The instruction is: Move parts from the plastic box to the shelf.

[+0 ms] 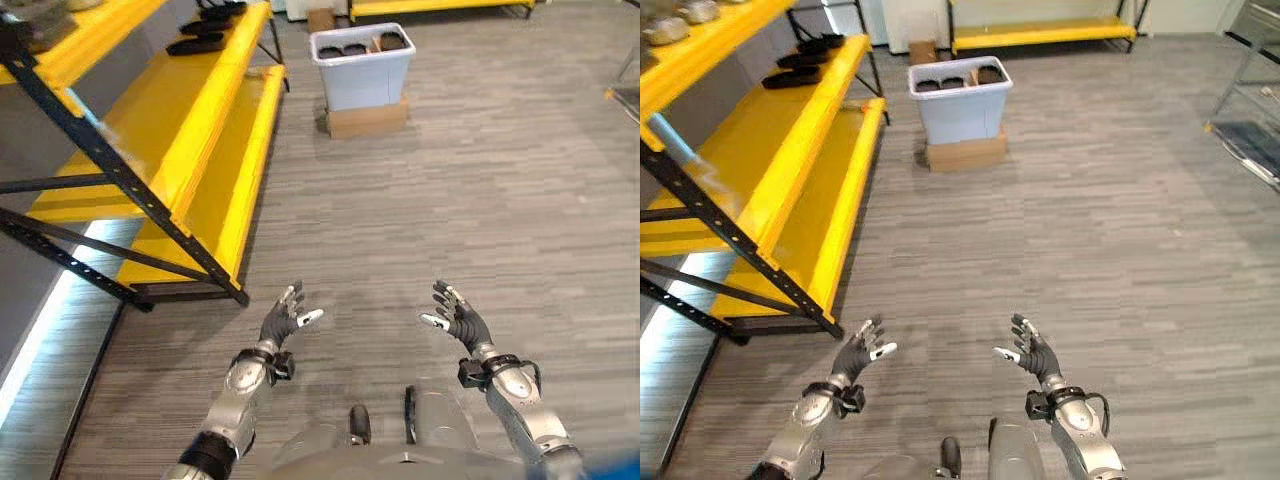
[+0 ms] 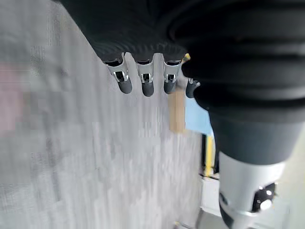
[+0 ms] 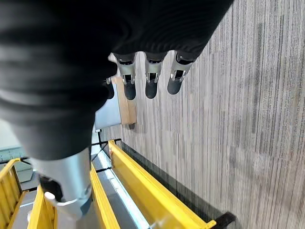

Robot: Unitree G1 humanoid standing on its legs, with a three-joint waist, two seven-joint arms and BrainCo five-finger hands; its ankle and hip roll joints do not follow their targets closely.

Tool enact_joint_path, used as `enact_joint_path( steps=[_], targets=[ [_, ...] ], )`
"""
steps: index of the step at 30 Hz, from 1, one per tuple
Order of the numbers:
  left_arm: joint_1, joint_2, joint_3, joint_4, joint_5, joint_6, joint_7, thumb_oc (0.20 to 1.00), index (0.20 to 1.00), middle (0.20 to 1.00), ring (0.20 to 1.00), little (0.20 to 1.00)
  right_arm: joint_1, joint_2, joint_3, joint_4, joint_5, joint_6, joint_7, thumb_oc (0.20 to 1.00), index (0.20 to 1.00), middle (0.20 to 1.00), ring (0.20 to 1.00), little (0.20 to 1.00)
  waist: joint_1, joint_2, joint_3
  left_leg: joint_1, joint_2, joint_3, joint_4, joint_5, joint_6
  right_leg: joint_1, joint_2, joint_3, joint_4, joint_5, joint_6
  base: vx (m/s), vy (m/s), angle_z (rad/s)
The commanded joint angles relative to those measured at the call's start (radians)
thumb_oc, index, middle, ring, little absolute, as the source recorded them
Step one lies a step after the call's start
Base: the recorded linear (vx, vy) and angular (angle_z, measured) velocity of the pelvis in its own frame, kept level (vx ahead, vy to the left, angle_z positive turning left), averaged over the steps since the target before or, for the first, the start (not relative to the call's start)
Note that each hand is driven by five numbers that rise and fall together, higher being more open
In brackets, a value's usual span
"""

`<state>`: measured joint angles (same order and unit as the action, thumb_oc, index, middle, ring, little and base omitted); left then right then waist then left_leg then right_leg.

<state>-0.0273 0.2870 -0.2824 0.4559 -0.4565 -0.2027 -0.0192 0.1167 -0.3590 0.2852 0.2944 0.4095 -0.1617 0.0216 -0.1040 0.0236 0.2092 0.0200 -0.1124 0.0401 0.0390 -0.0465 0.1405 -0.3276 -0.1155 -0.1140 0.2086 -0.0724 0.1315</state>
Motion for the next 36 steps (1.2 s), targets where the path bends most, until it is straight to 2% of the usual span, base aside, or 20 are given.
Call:
enact_joint_path(
  steps=[1,5,7,8,9,11,12,13,14,15,16,17,20,25,26,27,28,29,33,36],
  targets=[
    [0.056,0.006,0.025,-0.066,0.034,-0.049,0.02,1.0,1.0,1.0,1.0,1.0,-0.074,0.024,-0.009,0.01,-0.015,-0.059,-0.032,1.0,1.0,1.0,1.0,1.0,-0.01,-0.042,-0.08,0.25,0.054,-0.012,-0.106,-0.128,-0.114,0.054,-0.033,-0.04,-0.231,0.274,0.044,0.44,-0.183,0.26],
    [0.058,-0.004,0.021,-0.078,0.006,-0.058,0.023,1.0,1.0,1.0,1.0,1.0,-0.079,-0.006,-0.038,0.001,-0.013,-0.064,-0.043,1.0,1.0,1.0,1.0,1.0,-0.019,-0.029,-0.126,0.279,0.113,-0.025,-0.07,-0.184,-0.146,0.077,0.005,-0.044,-0.2,0.264,0.011,0.4,-0.21,0.36],
    [0.053,-0.003,0.025,-0.089,-0.019,-0.059,0.022,1.0,1.0,1.0,1.0,1.0,-0.084,-0.03,-0.054,-0.01,-0.013,-0.065,-0.043,1.0,1.0,1.0,1.0,1.0,-0.032,-0.002,-0.13,0.268,0.16,-0.029,-0.007,-0.153,-0.173,0.059,0.036,-0.052,-0.133,0.207,-0.016,0.47,-0.284,0.6],
    [0.047,0.0,0.031,-0.09,-0.038,-0.063,0.022,1.0,1.0,1.0,1.0,1.0,-0.09,-0.045,-0.063,-0.012,-0.008,-0.074,-0.037,1.0,1.0,1.0,1.0,1.0,-0.035,0.014,-0.126,0.233,0.196,-0.029,0.106,-0.06,-0.209,0.067,0.09,-0.035,-0.103,0.165,-0.05,0.36,-0.259,0.06],
    [0.045,0.001,0.036,-0.088,-0.046,-0.062,0.022,1.0,1.0,1.0,1.0,1.0,-0.09,-0.051,-0.066,-0.014,-0.01,-0.074,-0.036,1.0,1.0,1.0,1.0,1.0,-0.034,0.01,-0.126,0.208,0.195,-0.027,0.161,-0.02,-0.217,0.082,0.096,-0.034,-0.108,0.155,-0.059,0.35,-0.293,-0.14],
    [0.048,0.008,0.057,-0.105,-0.071,-0.058,0.021,1.0,1.0,1.0,1.0,1.0,-0.089,-0.071,-0.089,-0.015,-0.014,-0.076,-0.042,1.0,1.0,1.0,1.0,1.0,-0.001,-0.018,-0.091,0.062,0.18,-0.038,0.464,0.109,-0.239,0.162,0.096,-0.035,-0.139,0.129,-0.095,0.24,-0.266,-0.42],
    [0.062,0.01,0.064,-0.125,-0.078,-0.058,0.019,1.0,1.0,1.0,1.0,1.0,-0.079,-0.081,-0.116,-0.017,-0.016,-0.081,-0.054,1.0,1.0,1.0,1.0,1.0,0.02,-0.041,-0.063,-0.032,0.183,0.001,0.515,0.082,-0.218,0.211,0.079,-0.033,-0.156,0.11,-0.101,0.21,-0.224,-0.58],
    [0.062,0.01,0.064,-0.125,-0.078,-0.058,0.019,1.0,1.0,1.0,1.0,1.0,-0.079,-0.081,-0.116,-0.017,-0.016,-0.081,-0.054,1.0,1.0,1.0,1.0,1.0,0.021,-0.041,-0.063,-0.032,0.184,0.002,0.517,0.081,-0.218,0.211,0.08,-0.033,-0.156,0.11,-0.101,0.21,-0.115,-0.46],
    [0.063,0.008,0.07,-0.125,-0.084,-0.058,0.023,1.0,1.0,1.0,1.0,1.0,-0.083,-0.086,-0.136,-0.005,-0.014,-0.085,-0.072,1.0,1.0,1.0,1.0,1.0,0.053,-0.061,-0.03,-0.162,0.153,0.026,0.504,0.003,-0.192,0.264,0.06,-0.015,-0.172,0.095,-0.095,0.16,-0.012,-0.15],
    [0.061,0.009,0.075,-0.125,-0.086,-0.058,0.025,1.0,1.0,1.0,1.0,1.0,-0.085,-0.086,-0.139,-0.005,-0.014,-0.087,-0.076,1.0,1.0,1.0,1.0,1.0,0.058,-0.069,-0.029,-0.2,0.151,0.035,0.47,-0.006,-0.184,0.271,0.052,-0.01,-0.176,0.09,-0.091,0.33,0.035,-0.09],
    [0.065,0.009,0.081,-0.123,-0.086,-0.064,0.028,1.0,1.0,1.0,1.0,1.0,-0.079,-0.084,-0.153,0.005,-0.013,-0.093,-0.082,1.0,1.0,1.0,1.0,1.0,0.074,-0.073,-0.026,-0.258,0.162,0.055,0.325,0.002,-0.178,0.302,0.045,-0.003,-0.19,0.077,-0.085,0.57,0.177,-0.19],
    [0.061,0.01,0.095,-0.121,-0.082,-0.067,0.032,1.0,1.0,1.0,1.0,1.0,-0.07,-0.081,-0.159,0.017,-0.028,-0.093,-0.086,1.0,1.0,1.0,1.0,1.0,0.105,-0.045,-0.035,-0.28,0.186,0.0,0.068,0.156,-0.214,0.372,0.077,0.019,-0.217,0.05,-0.077,0.52,0.172,-0.47],
    [0.066,0.008,0.1,-0.123,-0.077,-0.069,0.026,1.0,1.0,1.0,1.0,1.0,-0.07,-0.071,-0.155,0.033,-0.044,-0.095,-0.082,1.0,1.0,1.0,1.0,1.0,0.12,-0.032,-0.039,-0.287,0.185,0.016,-0.033,0.232,-0.23,0.444,0.088,0.034,-0.227,0.009,-0.071,0.41,0.158,-0.48],
    [0.068,0.019,0.102,-0.135,-0.07,-0.075,0.038,1.0,1.0,1.0,1.0,1.0,-0.088,-0.028,-0.121,0.011,-0.05,-0.083,-0.066,1.0,1.0,1.0,1.0,1.0,0.145,-0.072,-0.098,-0.283,0.136,0.046,0.06,0.129,-0.16,0.485,0.002,0.058,-0.164,-0.031,-0.028,0.46,0.238,-0.15],
    [0.061,0.02,0.094,-0.132,-0.07,-0.074,0.046,1.0,1.0,1.0,1.0,1.0,-0.1,-0.017,-0.111,0.019,-0.044,-0.084,-0.068,1.0,1.0,1.0,1.0,1.0,0.151,-0.082,-0.106,-0.286,0.12,0.052,0.087,0.101,-0.143,0.473,-0.019,0.06,-0.12,-0.003,-0.015,0.28,0.149,0.05],
    [-0.001,-0.033,-0.011,-0.413,-0.076,-0.061,0.076,1.0,1.0,1.0,1.0,1.0,-0.115,-0.001,-0.092,0.018,-0.041,-0.077,-0.082,1.0,1.0,1.0,1.0,1.0,0.153,-0.089,-0.106,-0.279,0.103,0.054,0.099,0.08,-0.127,0.465,-0.026,0.059,-0.07,0.02,-0.009,0.24,0.155,0.03],
    [-0.018,0.004,0.016,-0.21,-0.047,-0.062,0.077,1.0,1.0,1.0,1.0,1.0,-0.128,0.003,-0.08,0.049,-0.032,-0.084,-0.082,1.0,1.0,1.0,1.0,1.0,0.149,-0.093,-0.101,-0.271,0.094,0.058,0.105,0.069,-0.118,0.429,-0.033,0.06,-0.005,0.069,-0.004,0.32,0.327,0.37],
    [-0.059,0.046,0.045,-0.101,-0.071,-0.061,0.095,1.0,1.0,1.0,1.0,1.0,-0.149,-0.001,-0.065,0.026,-0.031,-0.074,-0.082,1.0,1.0,1.0,1.0,1.0,0.122,-0.074,-0.082,-0.205,0.077,0.057,0.076,0.04,-0.084,0.312,-0.025,0.074,0.222,0.205,-0.001,0.22,0.29,0.58],
    [-0.068,0.043,0.06,-0.1,-0.067,-0.063,0.108,1.0,1.0,1.0,1.0,1.0,-0.145,0.009,-0.054,0.025,-0.036,-0.065,-0.076,1.0,1.0,1.0,1.0,1.0,0.097,-0.045,-0.059,-0.124,0.077,0.04,0.027,0.023,-0.068,0.197,0.007,0.075,0.31,0.179,-0.016,0.24,0.19,0.13],
    [-0.084,0.036,0.061,-0.1,-0.066,-0.068,0.109,1.0,1.0,1.0,1.0,1.0,-0.164,0.005,-0.049,0.012,-0.023,-0.071,-0.075,1.0,1.0,1.0,1.0,1.0,0.062,-0.042,-0.032,-0.035,0.061,0.013,-0.003,-0.013,-0.083,0.075,0.027,0.036,0.095,0.102,-0.038,0.38,0.035,-0.02]
  ],
)
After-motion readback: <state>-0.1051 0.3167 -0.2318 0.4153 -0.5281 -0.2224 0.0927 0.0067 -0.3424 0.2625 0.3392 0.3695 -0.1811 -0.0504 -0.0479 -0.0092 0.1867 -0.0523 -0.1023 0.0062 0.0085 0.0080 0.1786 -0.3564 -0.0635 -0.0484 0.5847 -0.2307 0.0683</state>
